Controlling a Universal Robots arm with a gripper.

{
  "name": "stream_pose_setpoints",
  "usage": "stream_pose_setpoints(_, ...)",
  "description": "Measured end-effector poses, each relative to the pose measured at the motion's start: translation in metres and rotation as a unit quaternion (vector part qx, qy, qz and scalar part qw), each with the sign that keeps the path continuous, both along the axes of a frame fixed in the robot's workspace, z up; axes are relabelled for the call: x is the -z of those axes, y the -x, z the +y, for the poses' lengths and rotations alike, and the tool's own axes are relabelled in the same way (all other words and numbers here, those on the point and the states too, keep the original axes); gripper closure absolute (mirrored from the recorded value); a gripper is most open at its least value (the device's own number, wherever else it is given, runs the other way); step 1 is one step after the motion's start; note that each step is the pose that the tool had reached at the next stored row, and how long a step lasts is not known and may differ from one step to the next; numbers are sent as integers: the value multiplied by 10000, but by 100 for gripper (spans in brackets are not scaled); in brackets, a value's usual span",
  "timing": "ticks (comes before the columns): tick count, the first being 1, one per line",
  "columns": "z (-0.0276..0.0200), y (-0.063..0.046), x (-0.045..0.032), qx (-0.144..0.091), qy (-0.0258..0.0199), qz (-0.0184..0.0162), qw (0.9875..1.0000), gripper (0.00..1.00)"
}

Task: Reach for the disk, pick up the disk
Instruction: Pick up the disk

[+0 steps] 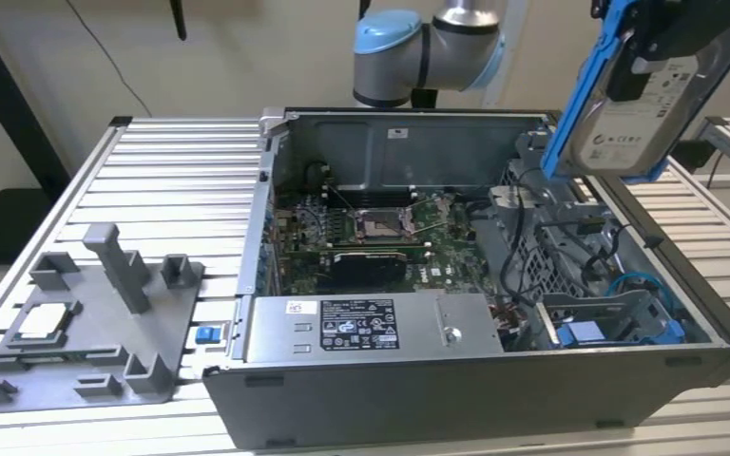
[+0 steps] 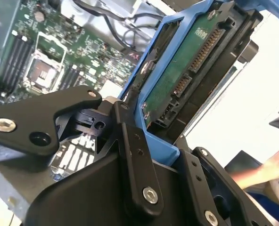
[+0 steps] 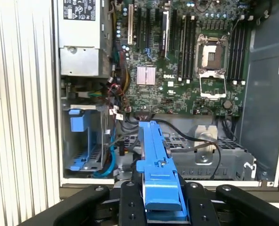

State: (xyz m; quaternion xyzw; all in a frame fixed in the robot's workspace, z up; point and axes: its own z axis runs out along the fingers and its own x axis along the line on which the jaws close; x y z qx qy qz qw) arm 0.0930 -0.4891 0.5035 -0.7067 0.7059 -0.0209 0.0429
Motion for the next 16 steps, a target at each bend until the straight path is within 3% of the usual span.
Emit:
stream_pose_setpoints(7,-281,16,59,0,3,0,10000,100)
stream_pose_setpoints(12,-506,29,105,0,4,0,10000,100)
stream_pose_setpoints(16,-656,50,162,1,4,0,10000,100)
